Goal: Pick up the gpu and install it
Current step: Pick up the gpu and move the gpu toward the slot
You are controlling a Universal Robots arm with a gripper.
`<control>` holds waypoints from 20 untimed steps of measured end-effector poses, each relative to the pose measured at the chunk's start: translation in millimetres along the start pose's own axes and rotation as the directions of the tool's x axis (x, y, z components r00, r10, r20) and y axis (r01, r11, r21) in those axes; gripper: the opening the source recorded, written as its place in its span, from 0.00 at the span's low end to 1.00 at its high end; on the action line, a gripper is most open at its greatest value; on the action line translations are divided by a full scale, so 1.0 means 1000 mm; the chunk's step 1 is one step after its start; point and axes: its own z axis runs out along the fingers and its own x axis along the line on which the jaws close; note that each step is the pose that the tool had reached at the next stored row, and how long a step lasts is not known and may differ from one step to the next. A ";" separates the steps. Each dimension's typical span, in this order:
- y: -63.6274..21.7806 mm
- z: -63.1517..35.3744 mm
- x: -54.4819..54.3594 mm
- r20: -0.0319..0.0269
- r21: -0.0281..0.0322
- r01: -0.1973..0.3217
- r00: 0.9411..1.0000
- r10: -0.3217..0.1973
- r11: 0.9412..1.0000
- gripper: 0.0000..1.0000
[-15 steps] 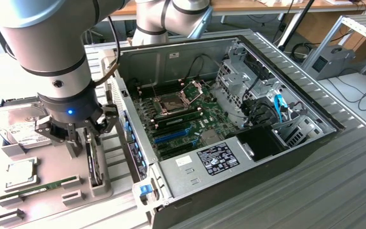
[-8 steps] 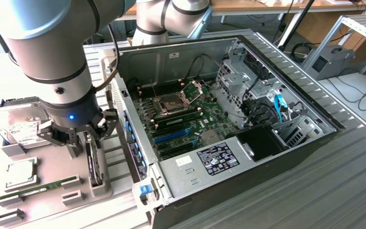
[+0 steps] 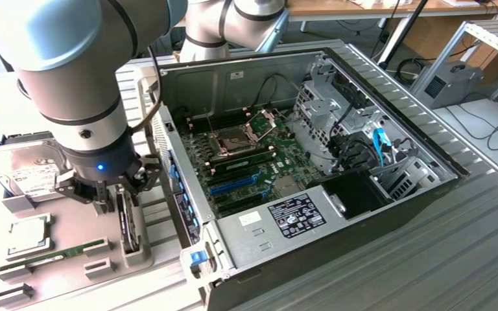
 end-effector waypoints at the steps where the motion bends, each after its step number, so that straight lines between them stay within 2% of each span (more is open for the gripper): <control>1: -0.0001 0.0011 0.000 0.000 0.000 0.000 1.000 0.000 1.000 0.42; 7: 0.0000 0.0012 0.000 0.000 0.000 0.000 1.000 0.000 1.000 0.41; 8: -0.0001 0.0012 0.000 0.000 0.000 0.000 1.000 0.000 1.000 0.34; 9: -0.0001 0.0012 0.000 0.000 0.000 0.000 1.000 0.000 1.000 0.34; 10: 0.0000 0.0012 0.000 0.000 0.000 0.000 1.000 0.000 1.000 0.29; 20: -0.0001 0.0012 0.000 0.000 0.000 0.000 1.000 0.000 1.000 0.29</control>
